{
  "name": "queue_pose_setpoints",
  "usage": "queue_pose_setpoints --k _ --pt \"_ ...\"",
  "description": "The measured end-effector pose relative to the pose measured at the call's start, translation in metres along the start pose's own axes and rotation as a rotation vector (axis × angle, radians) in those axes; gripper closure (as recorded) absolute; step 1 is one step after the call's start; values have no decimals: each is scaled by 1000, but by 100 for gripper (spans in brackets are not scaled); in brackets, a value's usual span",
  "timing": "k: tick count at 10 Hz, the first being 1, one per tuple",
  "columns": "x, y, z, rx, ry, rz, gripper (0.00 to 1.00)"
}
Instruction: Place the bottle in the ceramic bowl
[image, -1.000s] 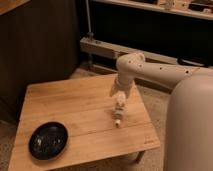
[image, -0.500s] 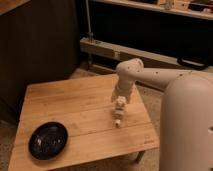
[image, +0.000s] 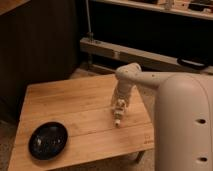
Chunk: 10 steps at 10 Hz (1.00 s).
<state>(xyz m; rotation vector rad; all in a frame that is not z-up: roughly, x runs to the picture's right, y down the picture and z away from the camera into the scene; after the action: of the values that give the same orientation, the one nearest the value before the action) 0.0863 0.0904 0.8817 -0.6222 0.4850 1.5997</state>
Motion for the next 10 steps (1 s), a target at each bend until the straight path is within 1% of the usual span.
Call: queue_pose_setpoints --k 2,3,5,7,8,9,10 --pt "-5 -4 6 -6 2 21 35" --pt "-7 -3 8 -9 3 26 39" --pt "-11 1 12 -10 21 31 60" --pt "-13 6 13 -8 38 26 75" --pt "-14 12 15 -7 55 18 90" --pt "-15 17 16 -5 67 9 96" --pt "-16 27 18 -13 76 -10 100"
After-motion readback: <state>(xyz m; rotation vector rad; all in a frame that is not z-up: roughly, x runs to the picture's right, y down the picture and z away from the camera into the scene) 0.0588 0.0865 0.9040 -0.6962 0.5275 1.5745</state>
